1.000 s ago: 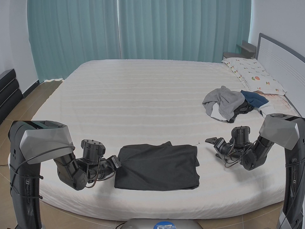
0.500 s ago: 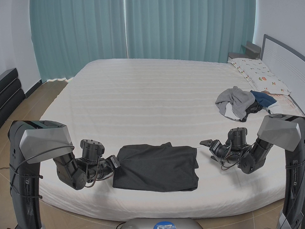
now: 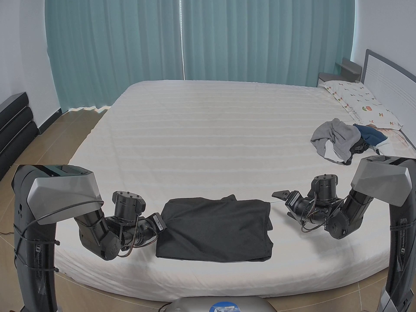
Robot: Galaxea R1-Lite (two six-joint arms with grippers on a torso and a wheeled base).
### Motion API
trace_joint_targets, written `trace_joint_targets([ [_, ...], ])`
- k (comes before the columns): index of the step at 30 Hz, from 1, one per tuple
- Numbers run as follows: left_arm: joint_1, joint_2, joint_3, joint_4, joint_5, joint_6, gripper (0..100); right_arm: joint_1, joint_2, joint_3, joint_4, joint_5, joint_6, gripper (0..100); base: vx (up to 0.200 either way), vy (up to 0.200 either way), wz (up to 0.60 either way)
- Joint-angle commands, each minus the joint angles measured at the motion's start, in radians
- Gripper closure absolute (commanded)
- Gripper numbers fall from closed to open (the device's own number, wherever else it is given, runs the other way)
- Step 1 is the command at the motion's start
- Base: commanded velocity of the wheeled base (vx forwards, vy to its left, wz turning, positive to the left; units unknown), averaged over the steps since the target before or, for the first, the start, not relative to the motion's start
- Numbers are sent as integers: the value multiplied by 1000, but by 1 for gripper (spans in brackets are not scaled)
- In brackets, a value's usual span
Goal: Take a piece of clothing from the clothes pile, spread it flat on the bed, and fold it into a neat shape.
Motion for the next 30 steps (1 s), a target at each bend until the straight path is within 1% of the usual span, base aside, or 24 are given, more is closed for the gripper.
trace_joint_targets([
  [1, -3, 1, 0, 1, 1, -1, 100, 0, -1, 1, 0, 1, 0, 0, 0, 200, 0],
  [5, -21, -2, 15, 1, 4, -5, 100, 0, -1, 1, 0, 1, 0, 0, 0, 200, 0],
  [9, -38, -8, 20, 1, 37, -7, 100, 0, -1, 1, 0, 1, 0, 0, 0, 200, 0],
  [11, -40, -8, 23, 1, 40, -7, 100, 0, -1, 1, 0, 1, 0, 0, 0, 200, 0],
  [14, -41, -8, 25, 1, 40, -7, 100, 0, -1, 1, 0, 1, 0, 0, 0, 0, 0],
  [19, -67, -9, 37, 1, 42, -19, 100, 0, -1, 1, 0, 1, 0, 0, 0, 0, 0],
  [24, -70, -20, 37, 1, 42, -53, 100, 0, -1, 1, 1, 1, 0, 0, 0, 0, 0],
  [30, -70, -22, 45, 5, 42, -55, 100, 0, -1, 1, 0, 1, 0, 0, 0, 0, 0],
])
